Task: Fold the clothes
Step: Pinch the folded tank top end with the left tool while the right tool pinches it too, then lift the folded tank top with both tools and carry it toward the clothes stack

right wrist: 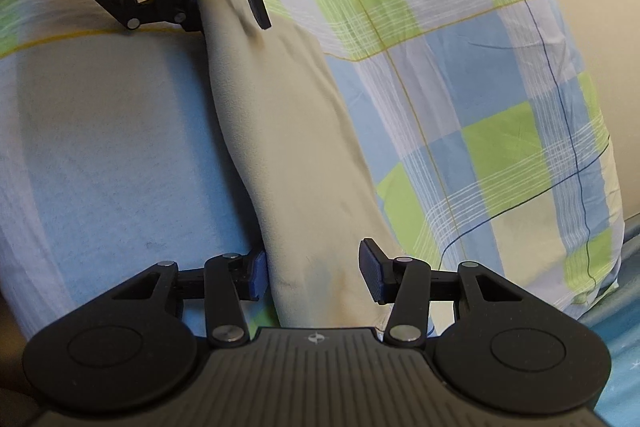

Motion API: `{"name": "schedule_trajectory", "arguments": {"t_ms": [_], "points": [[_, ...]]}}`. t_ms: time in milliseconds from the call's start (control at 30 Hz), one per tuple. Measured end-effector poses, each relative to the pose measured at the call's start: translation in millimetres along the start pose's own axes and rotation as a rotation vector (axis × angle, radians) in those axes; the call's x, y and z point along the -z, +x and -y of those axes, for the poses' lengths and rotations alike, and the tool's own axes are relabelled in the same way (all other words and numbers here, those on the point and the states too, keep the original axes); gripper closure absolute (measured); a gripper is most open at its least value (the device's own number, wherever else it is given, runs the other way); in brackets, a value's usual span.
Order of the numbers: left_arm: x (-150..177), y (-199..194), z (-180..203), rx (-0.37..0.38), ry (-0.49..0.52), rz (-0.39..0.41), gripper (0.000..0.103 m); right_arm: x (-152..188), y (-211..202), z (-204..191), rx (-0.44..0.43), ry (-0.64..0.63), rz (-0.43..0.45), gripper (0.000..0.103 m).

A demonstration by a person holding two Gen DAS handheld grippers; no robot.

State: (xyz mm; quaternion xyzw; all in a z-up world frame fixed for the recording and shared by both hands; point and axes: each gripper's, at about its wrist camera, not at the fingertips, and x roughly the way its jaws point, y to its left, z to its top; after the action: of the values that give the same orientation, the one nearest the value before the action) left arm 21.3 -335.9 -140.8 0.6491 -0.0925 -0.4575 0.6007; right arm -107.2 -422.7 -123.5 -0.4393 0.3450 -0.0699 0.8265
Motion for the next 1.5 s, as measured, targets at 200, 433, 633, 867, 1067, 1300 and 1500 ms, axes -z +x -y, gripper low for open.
{"name": "schedule_trajectory", "arguments": {"t_ms": [200, 433, 633, 867, 1067, 1300, 1500], "points": [[0, 2, 5, -0.008, -0.002, 0.002, 0.091, 0, -1, -1, -0.024, 0.002, -0.003, 0.079], [-1, 2, -1, 0.025, -0.010, 0.012, 0.095, -5, 1, 3, -0.057, 0.040, -0.023, 0.098], [0, -18, -14, -0.059, 0.032, 0.045, 0.096, -11, -22, 9, 0.038, 0.045, 0.017, 0.098], [-17, -48, -41, -0.119, 0.073, 0.121, 0.096, -15, -65, 33, 0.119, 0.072, 0.006, 0.098], [-51, -74, -56, -0.134, 0.073, 0.211, 0.095, 1, -102, 55, 0.191, 0.071, -0.052, 0.098], [-89, -95, -53, -0.112, 0.086, 0.304, 0.095, 29, -142, 66, 0.244, 0.086, -0.132, 0.098], [-113, -112, -54, -0.112, 0.102, 0.362, 0.095, 46, -176, 71, 0.281, 0.101, -0.178, 0.098]]}}
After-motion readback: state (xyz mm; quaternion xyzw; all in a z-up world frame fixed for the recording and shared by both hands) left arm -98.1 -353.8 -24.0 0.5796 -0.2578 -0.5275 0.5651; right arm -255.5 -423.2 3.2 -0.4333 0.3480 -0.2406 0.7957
